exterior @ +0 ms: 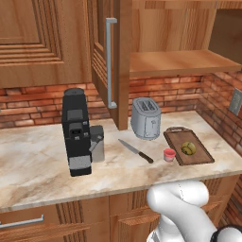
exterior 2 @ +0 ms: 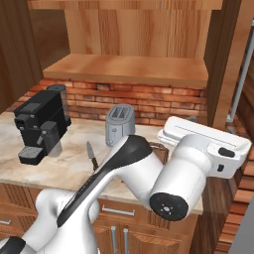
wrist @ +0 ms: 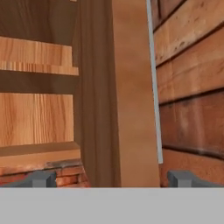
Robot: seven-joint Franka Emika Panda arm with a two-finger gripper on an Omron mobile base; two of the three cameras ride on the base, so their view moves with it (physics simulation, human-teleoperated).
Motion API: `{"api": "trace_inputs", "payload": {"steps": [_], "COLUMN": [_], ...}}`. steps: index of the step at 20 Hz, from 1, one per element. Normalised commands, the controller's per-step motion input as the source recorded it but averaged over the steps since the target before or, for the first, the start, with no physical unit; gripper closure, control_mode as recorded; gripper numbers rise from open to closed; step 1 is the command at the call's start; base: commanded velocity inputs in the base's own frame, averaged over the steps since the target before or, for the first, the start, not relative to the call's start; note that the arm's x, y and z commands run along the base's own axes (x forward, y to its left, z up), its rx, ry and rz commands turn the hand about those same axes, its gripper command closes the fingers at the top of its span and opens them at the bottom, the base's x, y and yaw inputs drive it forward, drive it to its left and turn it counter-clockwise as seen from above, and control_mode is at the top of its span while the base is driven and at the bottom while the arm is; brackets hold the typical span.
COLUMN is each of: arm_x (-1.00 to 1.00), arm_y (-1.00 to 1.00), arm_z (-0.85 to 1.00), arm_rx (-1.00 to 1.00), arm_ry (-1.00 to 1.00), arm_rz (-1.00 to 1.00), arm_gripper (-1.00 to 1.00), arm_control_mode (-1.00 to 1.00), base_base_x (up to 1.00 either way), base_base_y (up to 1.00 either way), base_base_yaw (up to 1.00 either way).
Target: Pick the bread, place it on the cutting board, pick the jam, place it on the counter, and close the cabinet.
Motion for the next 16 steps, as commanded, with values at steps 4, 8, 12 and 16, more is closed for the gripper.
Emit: {"api": "trace_inputs", "payload": {"steps": [4, 8, 12, 16], "arm_x": [0.42, 0.47, 0.47, 0.35], "arm_y": [-0.03, -0.03, -0.14, -0.16], "arm_z": [-0.28, -0.27, -0.09, -0.05], "arm_rx": [0.00, 0.00, 0.02, 0.01], "arm_ry": [0.04, 0.03, 0.01, 0.00], "arm_rz": [0.00, 0.00, 0.00, 0.00], "arm_gripper": [-1.00, -1.00, -1.00, -1.00], "arm_control_mode": [-1.00, -1.00, -1.00, -1.00], "base_base_x": [0.00, 0.00, 0.00, 0.00], "base_base_y": [0.00, 0.00, 0.00, 0.00], "base_base_yaw": [0.00, 0.00, 0.00, 0.00]}}
